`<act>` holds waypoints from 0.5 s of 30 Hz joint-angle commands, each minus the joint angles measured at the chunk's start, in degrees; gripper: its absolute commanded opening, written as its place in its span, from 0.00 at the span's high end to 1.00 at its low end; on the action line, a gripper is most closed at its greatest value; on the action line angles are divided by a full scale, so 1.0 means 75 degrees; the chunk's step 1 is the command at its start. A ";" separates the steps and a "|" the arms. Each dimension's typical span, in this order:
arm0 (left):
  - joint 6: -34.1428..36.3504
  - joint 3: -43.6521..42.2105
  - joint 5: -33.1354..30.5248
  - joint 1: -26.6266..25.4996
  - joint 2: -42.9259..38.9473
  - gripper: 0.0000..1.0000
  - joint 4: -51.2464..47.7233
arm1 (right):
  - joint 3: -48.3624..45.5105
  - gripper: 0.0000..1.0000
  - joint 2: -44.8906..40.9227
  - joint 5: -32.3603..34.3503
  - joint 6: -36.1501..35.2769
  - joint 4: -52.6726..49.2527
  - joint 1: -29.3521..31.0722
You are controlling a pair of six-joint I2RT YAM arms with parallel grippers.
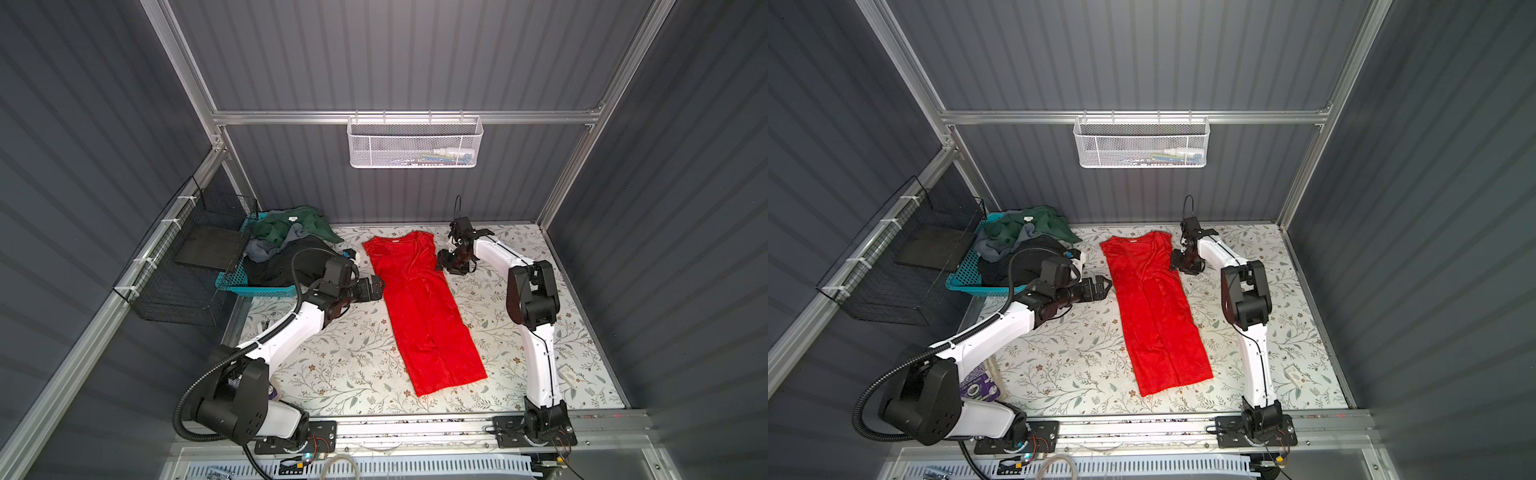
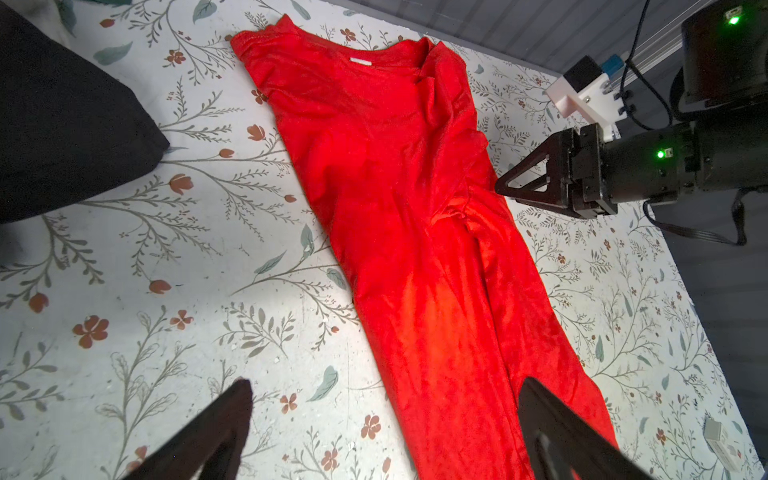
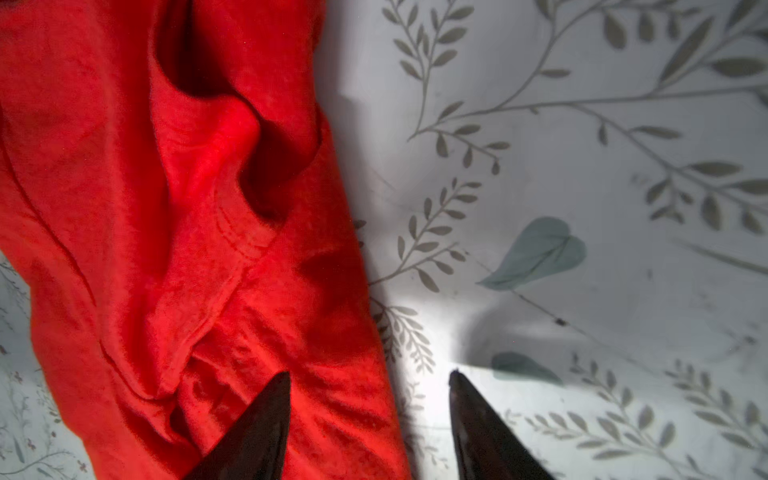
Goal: Fold and stack the t-shirts
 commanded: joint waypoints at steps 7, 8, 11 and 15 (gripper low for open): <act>0.0166 0.0270 0.0174 0.0016 0.0209 0.00 -0.0412 | 0.0287 0.64 0.0457 -0.0260 0.0232 -0.0029 -0.0125; 0.0180 0.0273 0.0161 0.0012 0.0203 0.00 -0.0448 | 0.0296 0.69 0.0472 -0.0254 0.0269 -0.0018 -0.0150; 0.0243 0.0278 0.0103 0.0011 0.0214 0.00 -0.0542 | 0.0226 0.81 0.0489 -0.0238 0.0478 0.0081 -0.0299; 0.0274 0.0322 0.0089 0.0015 0.0276 0.00 -0.0611 | 0.0107 0.95 0.0424 -0.0251 0.0695 0.0265 -0.0518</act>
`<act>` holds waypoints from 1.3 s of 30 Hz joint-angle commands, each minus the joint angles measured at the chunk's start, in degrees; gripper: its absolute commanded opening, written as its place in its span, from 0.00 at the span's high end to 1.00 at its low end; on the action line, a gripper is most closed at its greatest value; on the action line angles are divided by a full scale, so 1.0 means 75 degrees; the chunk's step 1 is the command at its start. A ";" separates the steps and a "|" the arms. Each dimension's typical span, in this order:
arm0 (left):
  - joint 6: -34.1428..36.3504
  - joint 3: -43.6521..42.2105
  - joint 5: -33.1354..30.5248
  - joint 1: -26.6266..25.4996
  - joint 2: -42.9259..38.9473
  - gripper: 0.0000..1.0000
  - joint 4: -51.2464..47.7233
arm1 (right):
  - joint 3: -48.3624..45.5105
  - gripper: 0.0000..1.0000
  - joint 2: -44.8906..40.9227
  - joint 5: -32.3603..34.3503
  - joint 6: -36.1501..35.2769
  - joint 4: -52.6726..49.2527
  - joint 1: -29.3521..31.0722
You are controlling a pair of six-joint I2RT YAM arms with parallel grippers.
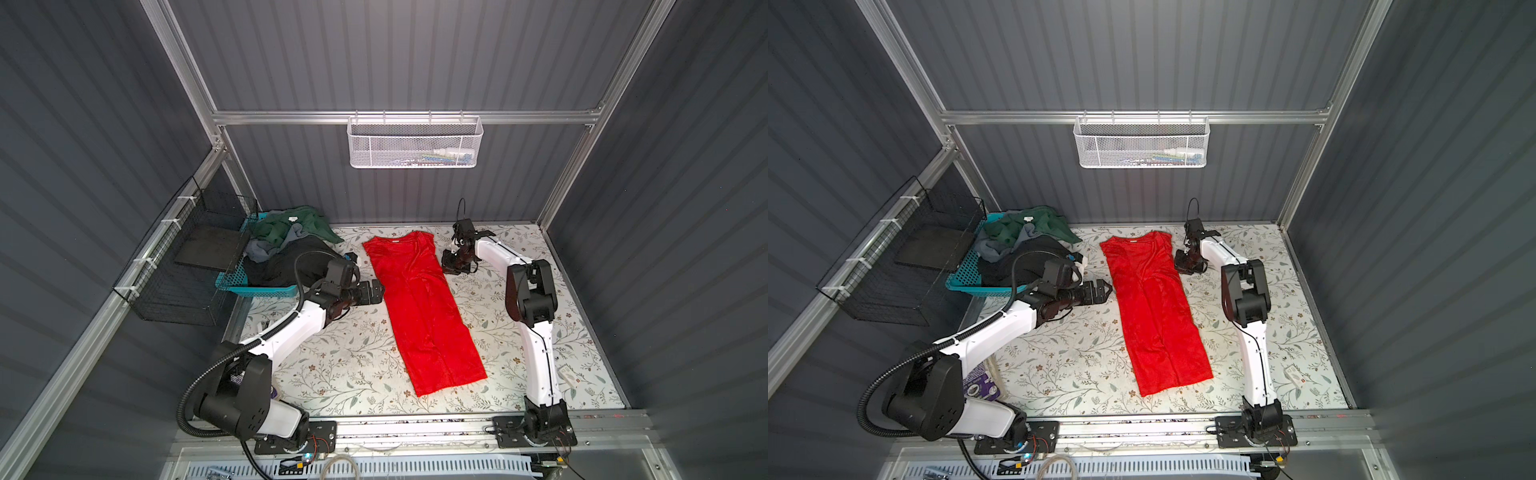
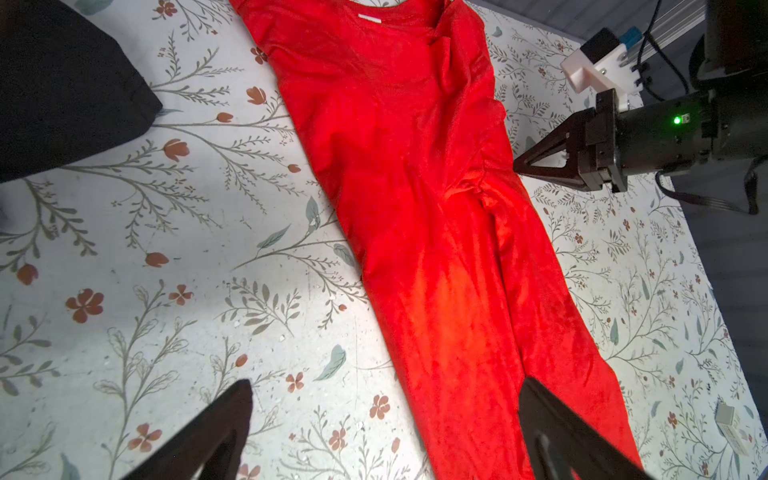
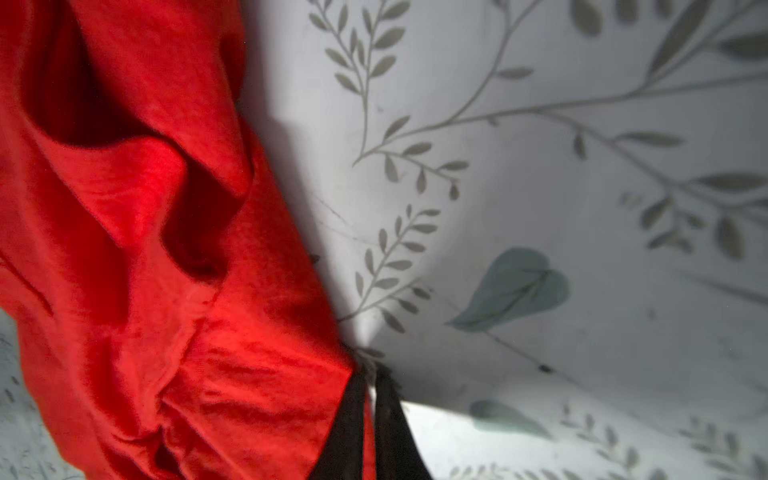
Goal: Fold and stack the t-shirts
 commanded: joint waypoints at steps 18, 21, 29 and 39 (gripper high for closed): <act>-0.0093 -0.0009 0.0060 0.0019 -0.0035 0.00 -0.0404 | -0.1844 0.71 -0.0923 -0.1823 0.0526 0.1520 -0.0538; -0.0109 -0.0102 0.0030 0.0018 -0.0079 0.00 -0.0425 | -0.2052 0.68 -0.0976 -0.2064 0.0619 0.1753 -0.0447; -0.0095 -0.0090 0.0021 0.0011 0.0091 0.00 -0.0444 | -0.2024 0.63 -0.0774 -0.2223 0.0766 0.1914 -0.0166; -0.0019 -0.0055 -0.0058 0.0017 0.0187 0.00 -0.0602 | -0.1381 0.92 -0.0392 -0.1900 0.0912 0.1704 0.0014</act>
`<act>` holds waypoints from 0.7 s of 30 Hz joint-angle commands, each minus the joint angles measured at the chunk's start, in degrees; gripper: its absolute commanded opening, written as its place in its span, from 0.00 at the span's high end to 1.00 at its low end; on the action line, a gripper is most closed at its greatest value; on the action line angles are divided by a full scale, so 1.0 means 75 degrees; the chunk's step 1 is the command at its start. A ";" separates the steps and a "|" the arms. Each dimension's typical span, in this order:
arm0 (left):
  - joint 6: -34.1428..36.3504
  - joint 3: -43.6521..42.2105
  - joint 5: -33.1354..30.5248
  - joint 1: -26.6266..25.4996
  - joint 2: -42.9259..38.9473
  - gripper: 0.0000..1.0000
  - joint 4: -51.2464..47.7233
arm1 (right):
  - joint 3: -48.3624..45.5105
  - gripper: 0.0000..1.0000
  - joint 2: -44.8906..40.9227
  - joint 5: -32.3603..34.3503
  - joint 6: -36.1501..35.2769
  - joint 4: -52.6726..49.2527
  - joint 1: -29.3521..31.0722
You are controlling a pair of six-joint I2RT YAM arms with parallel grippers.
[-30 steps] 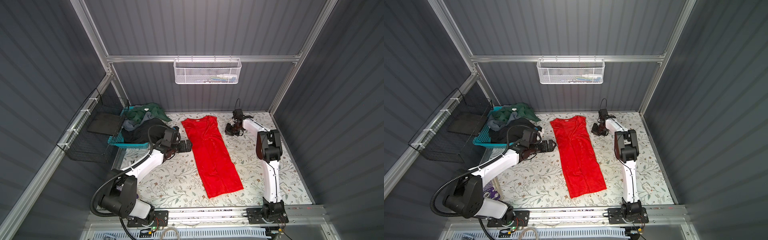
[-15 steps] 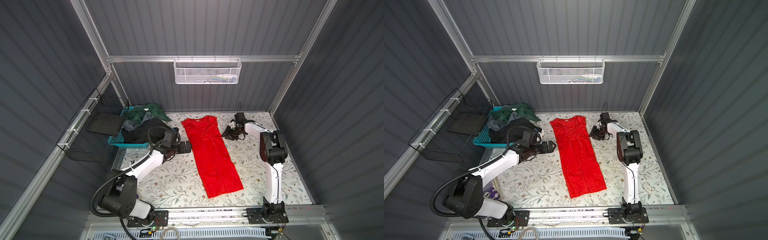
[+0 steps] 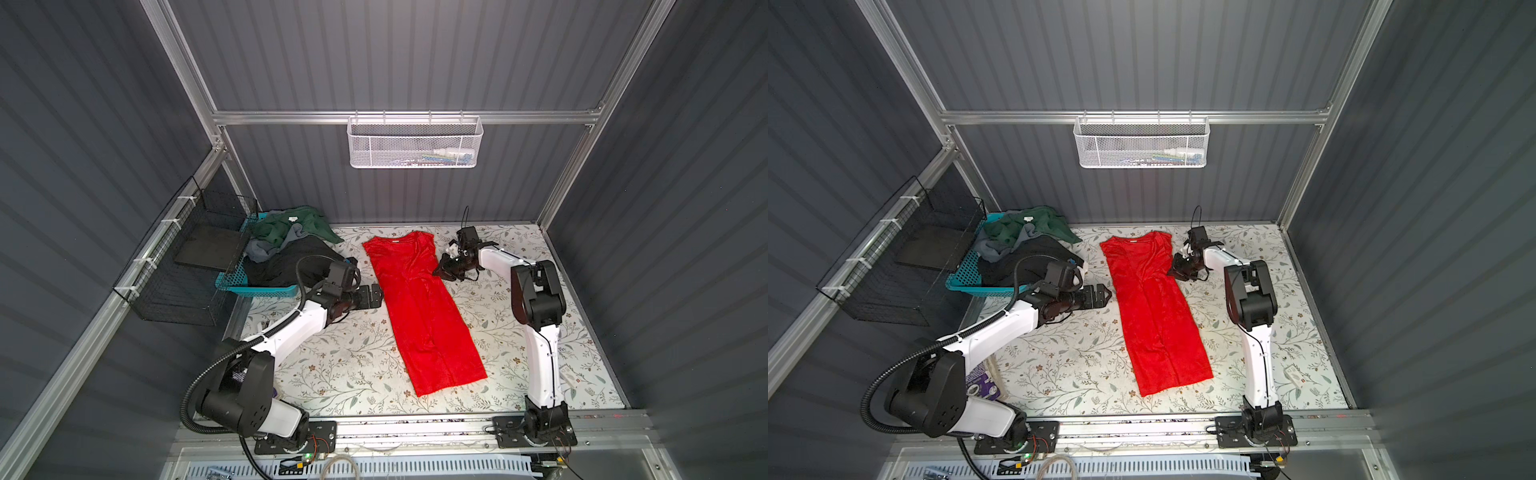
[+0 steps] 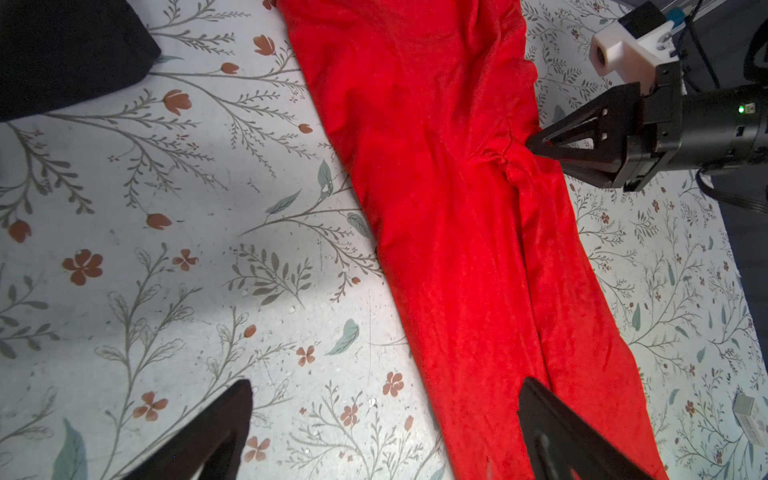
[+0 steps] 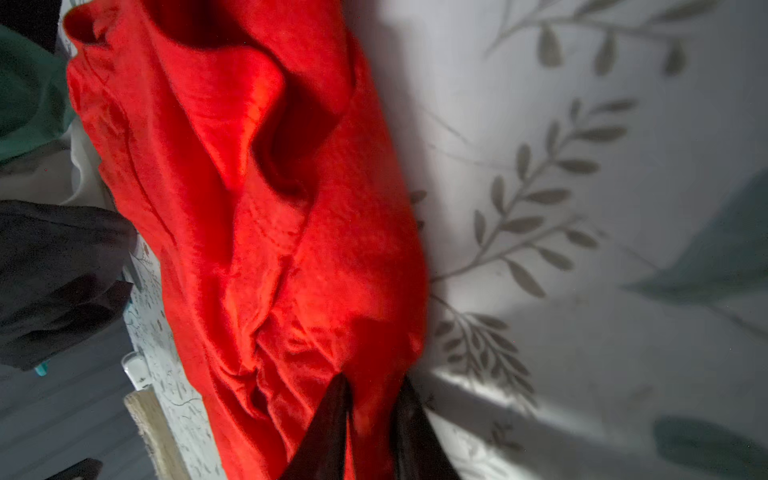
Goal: Fold and stack the t-shirts
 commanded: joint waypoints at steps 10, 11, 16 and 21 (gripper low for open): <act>0.0166 0.0094 -0.0161 0.0022 0.0172 0.00 -0.0428 | 0.0362 1.00 0.0011 0.2182 0.0697 -0.0735 -0.0250; 0.0173 0.0122 -0.0161 0.0022 0.0202 0.00 -0.0424 | 0.0226 1.00 -0.0081 0.2431 0.0755 -0.0727 -0.0311; 0.0200 0.0174 -0.0107 0.0022 0.0367 0.00 -0.0364 | -0.0675 1.00 -0.0608 0.3113 0.1224 -0.0493 -0.0789; 0.0201 0.0298 0.0003 0.0022 0.0511 0.00 -0.0275 | -0.1617 1.00 -0.1143 0.2997 0.1517 0.0269 -0.1166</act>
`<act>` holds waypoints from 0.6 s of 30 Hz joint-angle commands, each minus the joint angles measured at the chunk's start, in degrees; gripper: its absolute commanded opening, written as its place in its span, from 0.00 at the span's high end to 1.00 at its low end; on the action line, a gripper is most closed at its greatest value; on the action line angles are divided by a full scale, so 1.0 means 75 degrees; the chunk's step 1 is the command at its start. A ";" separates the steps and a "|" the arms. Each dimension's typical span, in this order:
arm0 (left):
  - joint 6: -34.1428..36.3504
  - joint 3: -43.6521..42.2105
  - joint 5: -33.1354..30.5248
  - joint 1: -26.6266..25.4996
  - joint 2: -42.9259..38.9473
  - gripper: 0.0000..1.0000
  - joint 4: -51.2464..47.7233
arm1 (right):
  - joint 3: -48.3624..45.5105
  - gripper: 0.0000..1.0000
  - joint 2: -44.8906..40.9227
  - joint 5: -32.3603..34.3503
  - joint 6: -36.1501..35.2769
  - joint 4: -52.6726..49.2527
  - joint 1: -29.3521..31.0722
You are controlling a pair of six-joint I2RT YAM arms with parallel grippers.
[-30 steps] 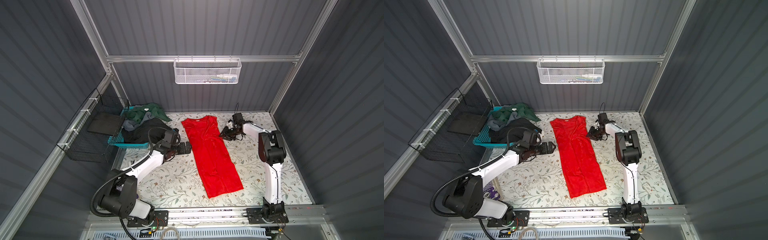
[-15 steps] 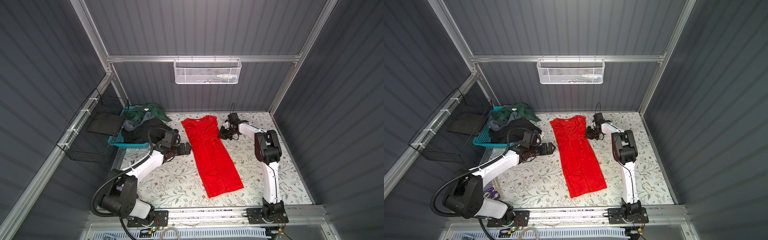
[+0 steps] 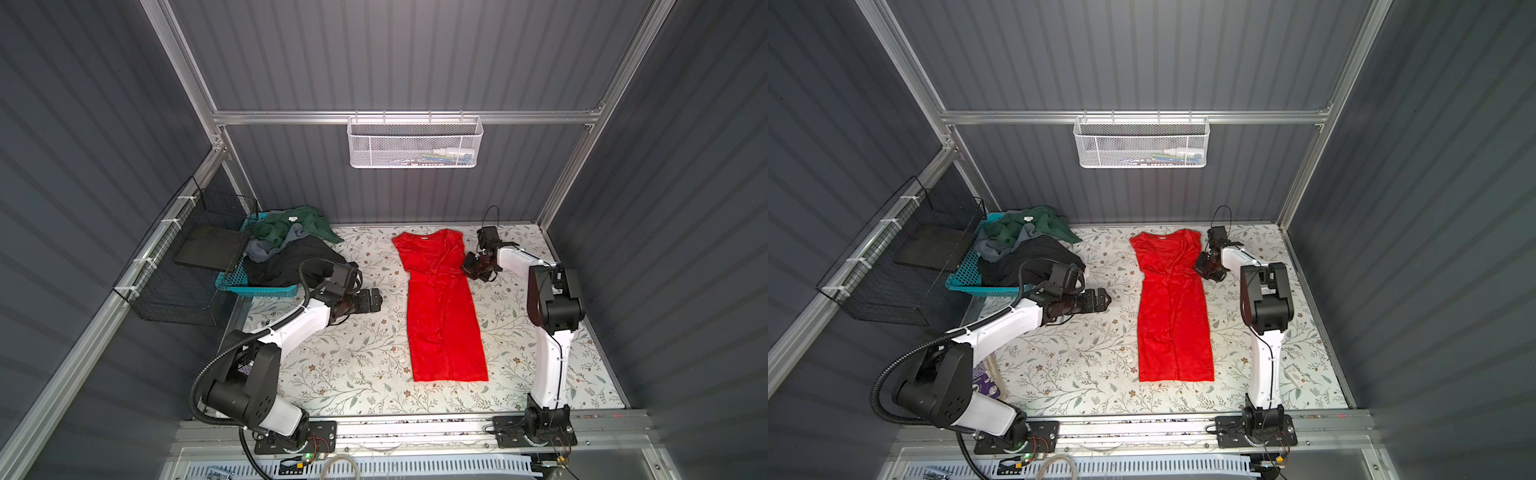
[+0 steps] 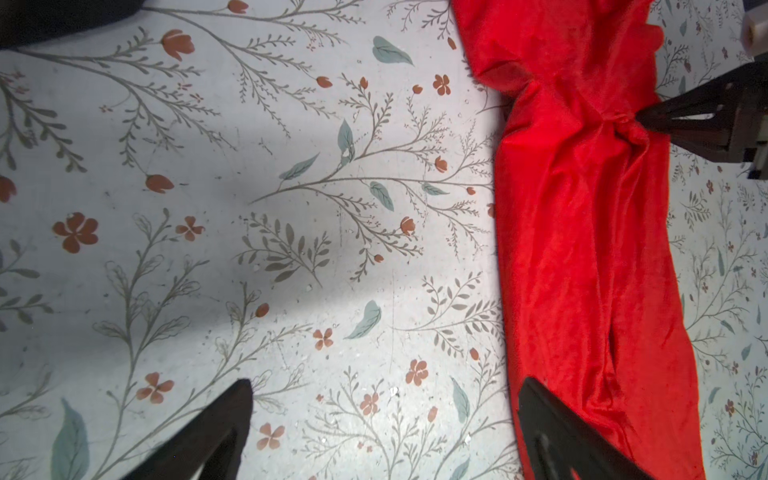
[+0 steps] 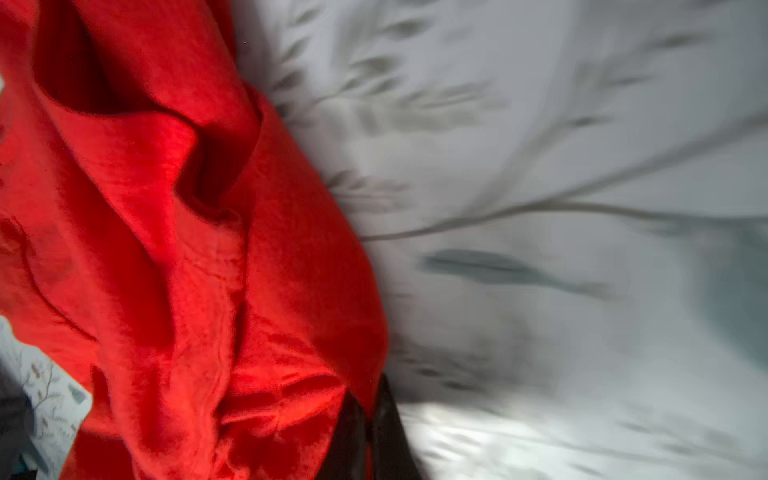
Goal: Fold and stack the t-shirts
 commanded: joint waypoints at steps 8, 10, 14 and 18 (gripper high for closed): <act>0.0093 0.0272 0.0234 0.0021 0.0023 0.00 0.0126 | 0.0082 1.00 -0.0142 -0.0249 -0.0259 0.0142 -0.0037; 0.0090 0.0229 0.0246 0.0022 -0.0013 0.00 0.0152 | 0.0357 1.00 -0.0002 -0.0379 -0.0347 0.0030 -0.0030; -0.0040 0.0068 0.0456 0.0018 -0.0151 0.00 0.0271 | 0.0967 0.96 0.0376 -0.0476 -0.0498 -0.0432 0.0040; -0.0268 -0.0322 0.0743 0.0011 -0.0507 0.00 0.0532 | 0.1003 0.75 0.0023 0.0324 -0.0619 -0.0978 -0.0004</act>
